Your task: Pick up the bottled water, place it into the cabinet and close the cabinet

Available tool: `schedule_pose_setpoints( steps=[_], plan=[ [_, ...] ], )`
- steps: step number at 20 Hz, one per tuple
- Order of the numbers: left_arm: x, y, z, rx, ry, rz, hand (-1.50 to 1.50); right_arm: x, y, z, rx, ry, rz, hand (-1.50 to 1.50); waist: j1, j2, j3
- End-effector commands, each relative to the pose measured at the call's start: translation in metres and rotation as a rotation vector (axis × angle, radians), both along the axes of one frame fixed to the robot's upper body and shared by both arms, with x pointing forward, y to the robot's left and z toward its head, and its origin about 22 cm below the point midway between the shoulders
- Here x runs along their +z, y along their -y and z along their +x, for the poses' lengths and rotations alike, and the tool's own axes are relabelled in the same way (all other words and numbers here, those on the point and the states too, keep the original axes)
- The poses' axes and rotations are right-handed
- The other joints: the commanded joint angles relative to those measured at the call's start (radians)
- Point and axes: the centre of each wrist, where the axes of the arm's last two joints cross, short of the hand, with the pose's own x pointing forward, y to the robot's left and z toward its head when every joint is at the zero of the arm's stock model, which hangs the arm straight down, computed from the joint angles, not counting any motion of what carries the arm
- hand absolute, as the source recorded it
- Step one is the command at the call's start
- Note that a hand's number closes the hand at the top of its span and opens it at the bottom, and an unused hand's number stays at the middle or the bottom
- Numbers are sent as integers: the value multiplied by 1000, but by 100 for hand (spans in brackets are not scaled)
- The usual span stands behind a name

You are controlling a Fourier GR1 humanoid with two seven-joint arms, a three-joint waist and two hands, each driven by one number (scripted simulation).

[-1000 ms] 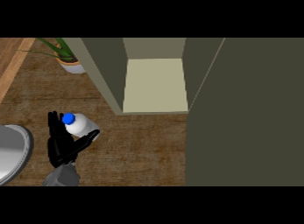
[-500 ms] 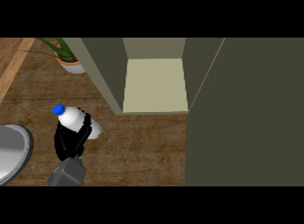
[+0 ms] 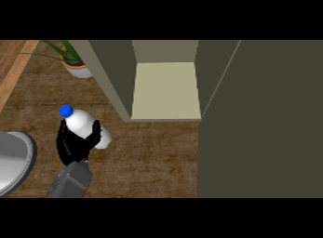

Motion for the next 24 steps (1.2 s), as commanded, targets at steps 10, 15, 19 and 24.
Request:
schedule_pose_setpoints(
  steps=[10, 15, 19, 24],
  plan=[
    [33, 26, 5, -483, 119, 96, 150, 22, -14, 10, 7, 98, 15, -150, 23, -7, 2],
    [52, 59, -10, -561, 132, 103, 150, 29, -20, 7, 17, 89, 25, -150, 21, -8, 2],
    [101, 86, 1, -604, 171, 109, 150, 29, -13, 4, 23, 91, 19, -150, 13, -10, 2],
    [142, 136, -21, -681, 211, 140, 150, 23, -15, 13, 14, 103, 36, -150, 20, -8, 2]
  ],
)
